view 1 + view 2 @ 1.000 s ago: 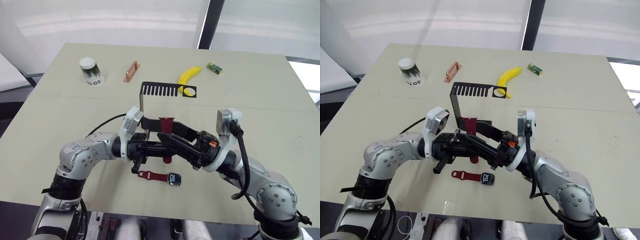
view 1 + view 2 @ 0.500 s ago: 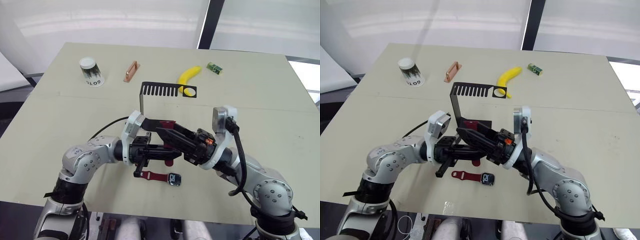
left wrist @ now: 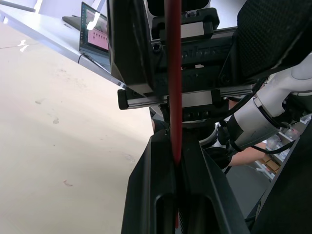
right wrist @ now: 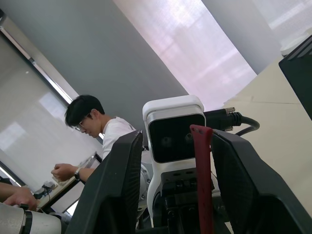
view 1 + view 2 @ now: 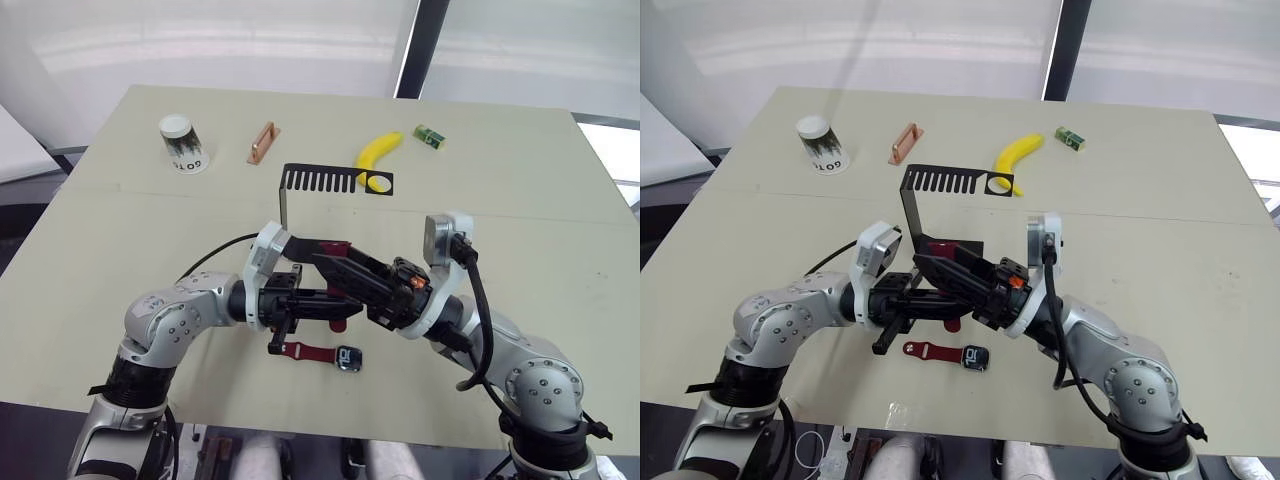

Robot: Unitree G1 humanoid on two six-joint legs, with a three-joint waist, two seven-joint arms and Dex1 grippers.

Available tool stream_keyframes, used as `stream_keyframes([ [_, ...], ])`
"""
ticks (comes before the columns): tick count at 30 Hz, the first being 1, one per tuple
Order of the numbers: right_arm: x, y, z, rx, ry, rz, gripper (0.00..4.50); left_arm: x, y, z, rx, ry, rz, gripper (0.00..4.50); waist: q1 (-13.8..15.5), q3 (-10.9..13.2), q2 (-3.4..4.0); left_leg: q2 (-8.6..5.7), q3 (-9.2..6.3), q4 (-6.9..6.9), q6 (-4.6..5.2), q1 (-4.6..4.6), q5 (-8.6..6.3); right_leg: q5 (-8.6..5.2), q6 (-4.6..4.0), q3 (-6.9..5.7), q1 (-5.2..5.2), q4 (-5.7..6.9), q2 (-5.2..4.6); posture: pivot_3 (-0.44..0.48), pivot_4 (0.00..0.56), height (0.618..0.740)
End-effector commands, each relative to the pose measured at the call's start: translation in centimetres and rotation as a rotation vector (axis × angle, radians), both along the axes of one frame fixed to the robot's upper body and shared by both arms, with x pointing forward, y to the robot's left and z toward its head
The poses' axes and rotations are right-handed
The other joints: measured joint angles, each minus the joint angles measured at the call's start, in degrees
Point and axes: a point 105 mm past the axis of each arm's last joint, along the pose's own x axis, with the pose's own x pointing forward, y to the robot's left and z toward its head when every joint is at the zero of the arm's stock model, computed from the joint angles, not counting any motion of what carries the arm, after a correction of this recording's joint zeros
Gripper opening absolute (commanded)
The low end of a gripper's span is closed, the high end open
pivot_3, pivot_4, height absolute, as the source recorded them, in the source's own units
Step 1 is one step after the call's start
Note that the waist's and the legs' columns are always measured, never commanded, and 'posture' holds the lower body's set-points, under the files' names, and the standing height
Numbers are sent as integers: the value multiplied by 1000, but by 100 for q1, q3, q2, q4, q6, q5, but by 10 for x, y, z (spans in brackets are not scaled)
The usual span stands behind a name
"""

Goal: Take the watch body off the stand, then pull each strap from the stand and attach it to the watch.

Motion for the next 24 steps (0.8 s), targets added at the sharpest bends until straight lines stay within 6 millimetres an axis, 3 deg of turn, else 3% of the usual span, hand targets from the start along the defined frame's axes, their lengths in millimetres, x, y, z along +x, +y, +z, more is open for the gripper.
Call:
stream_keyframes([
  [1,-3,-1,5,25,-12,-2,2295,-3,2,6,-10,-44,-8,0,2,0,0,0,0,0,0,0,0,0,0,0,0,0,0,0,150,729],
  [24,-7,5,2,38,3,22,2295,-5,1,5,-20,-32,10,0,0,0,0,0,0,0,0,0,0,0,0,0,0,0,0,0,150,729],
])
